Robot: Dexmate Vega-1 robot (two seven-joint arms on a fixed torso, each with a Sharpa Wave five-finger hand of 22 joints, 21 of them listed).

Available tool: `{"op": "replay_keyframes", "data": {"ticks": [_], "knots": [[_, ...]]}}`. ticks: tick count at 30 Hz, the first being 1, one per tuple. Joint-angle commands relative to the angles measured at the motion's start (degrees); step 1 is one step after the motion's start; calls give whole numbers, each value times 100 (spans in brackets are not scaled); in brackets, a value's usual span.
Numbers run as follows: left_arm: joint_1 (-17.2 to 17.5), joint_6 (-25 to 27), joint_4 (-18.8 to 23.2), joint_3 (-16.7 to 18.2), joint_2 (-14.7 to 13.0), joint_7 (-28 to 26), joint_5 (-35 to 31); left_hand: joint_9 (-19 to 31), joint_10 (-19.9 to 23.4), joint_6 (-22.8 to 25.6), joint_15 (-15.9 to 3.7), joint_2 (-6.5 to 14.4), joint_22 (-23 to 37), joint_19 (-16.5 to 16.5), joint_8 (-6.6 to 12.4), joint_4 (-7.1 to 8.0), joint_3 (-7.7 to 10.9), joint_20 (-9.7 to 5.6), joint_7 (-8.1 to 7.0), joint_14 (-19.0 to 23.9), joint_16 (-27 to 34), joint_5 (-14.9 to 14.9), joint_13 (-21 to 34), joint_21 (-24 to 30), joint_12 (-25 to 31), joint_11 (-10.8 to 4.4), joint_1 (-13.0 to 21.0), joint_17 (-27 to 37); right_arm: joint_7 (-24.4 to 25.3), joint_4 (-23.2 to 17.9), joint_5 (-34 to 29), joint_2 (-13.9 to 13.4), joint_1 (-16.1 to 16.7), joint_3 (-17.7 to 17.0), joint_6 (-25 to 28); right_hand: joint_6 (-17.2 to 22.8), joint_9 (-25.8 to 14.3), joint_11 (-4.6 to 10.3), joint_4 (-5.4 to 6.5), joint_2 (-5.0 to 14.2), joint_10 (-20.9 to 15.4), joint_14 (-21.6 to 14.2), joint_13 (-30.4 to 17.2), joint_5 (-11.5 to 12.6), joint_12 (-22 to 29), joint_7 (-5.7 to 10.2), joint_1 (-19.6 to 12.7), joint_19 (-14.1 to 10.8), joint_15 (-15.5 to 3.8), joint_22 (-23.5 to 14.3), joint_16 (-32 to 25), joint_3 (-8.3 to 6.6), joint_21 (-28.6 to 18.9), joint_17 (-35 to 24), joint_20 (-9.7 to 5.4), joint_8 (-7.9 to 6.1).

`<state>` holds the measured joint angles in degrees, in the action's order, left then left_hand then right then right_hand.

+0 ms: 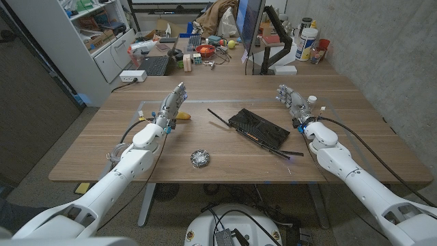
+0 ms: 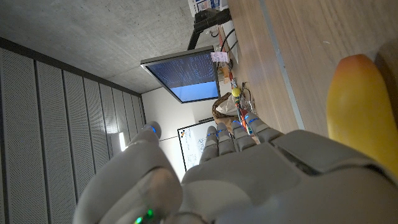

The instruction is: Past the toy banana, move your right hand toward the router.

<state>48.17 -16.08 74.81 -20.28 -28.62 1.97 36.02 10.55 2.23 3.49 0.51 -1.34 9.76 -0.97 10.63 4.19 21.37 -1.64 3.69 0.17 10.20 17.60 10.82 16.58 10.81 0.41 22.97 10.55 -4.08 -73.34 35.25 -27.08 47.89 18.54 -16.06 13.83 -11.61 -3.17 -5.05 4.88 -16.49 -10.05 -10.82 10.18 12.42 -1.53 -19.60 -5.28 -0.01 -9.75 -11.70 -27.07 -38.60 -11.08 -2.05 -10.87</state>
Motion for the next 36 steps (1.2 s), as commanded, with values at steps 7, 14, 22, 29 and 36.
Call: {"op": "replay_keyframes", "data": {"ticks": [7, 14, 22, 29, 36], "knots": [[147, 322, 184, 475, 323, 231, -444, 10, 42, -2, 34, 25, 32, -26, 39, -4, 39, -173, 37, 3, 43, 28, 13, 8, 40, 8, 68, 12, -674, 137, -887, 686, 56, -950, 178, 30, -20, -11, -7, -9, -60, -34, -19, 31, 37, 9, -50, -53, -5, -6, -33, -38, -1, -18, -112, -35], [199, 345, 230, 595, 414, 281, -534, 11, 40, -4, 42, 31, 33, -25, 40, -5, 36, -172, 37, -6, 44, 27, 13, -8, 43, 11, 70, 12, -912, 214, -1116, 852, 9, -1149, 111, 25, -14, -13, -10, -13, -66, -49, -19, 30, 39, 15, -41, -67, -19, -6, -34, -33, 18, -16, -116, -35], [265, 395, 305, 692, 458, 327, -589, 11, 41, 3, 35, 38, 34, -33, 45, -6, 32, -162, 36, -9, 48, 25, 14, -29, 48, 3, 74, 12, -1264, 378, -1313, 911, -103, -1264, -51, 3, -6, 43, -26, -27, -82, -85, -19, 26, 44, 70, -39, -88, -58, -5, -37, -29, 47, -8, -128, -30], [314, 421, 356, 746, 475, 337, -639, 11, 42, 1, 35, 42, 34, -39, 45, -7, 28, -150, 36, -6, 52, 24, 14, -46, 52, 2, 76, 11, -1474, 512, -1422, 920, -190, -1341, -135, -16, -1, 57, -36, -44, -84, -108, -19, 22, 44, 99, -31, -94, -100, -3, -37, -23, 73, -4, -133, -26], [341, 456, 378, 780, 487, 367, -656, 11, 44, 13, 39, 48, 35, -33, 52, -8, 21, -136, 32, -5, 56, 21, 15, -64, 57, 1, 77, 11, -1622, 586, -1532, 894, -238, -1385, -231, -26, 3, 59, -49, -58, -85, -121, -19, 19, 44, 106, -30, -101, -115, -2, -34, -20, 93, 1, -140, -25]]}}
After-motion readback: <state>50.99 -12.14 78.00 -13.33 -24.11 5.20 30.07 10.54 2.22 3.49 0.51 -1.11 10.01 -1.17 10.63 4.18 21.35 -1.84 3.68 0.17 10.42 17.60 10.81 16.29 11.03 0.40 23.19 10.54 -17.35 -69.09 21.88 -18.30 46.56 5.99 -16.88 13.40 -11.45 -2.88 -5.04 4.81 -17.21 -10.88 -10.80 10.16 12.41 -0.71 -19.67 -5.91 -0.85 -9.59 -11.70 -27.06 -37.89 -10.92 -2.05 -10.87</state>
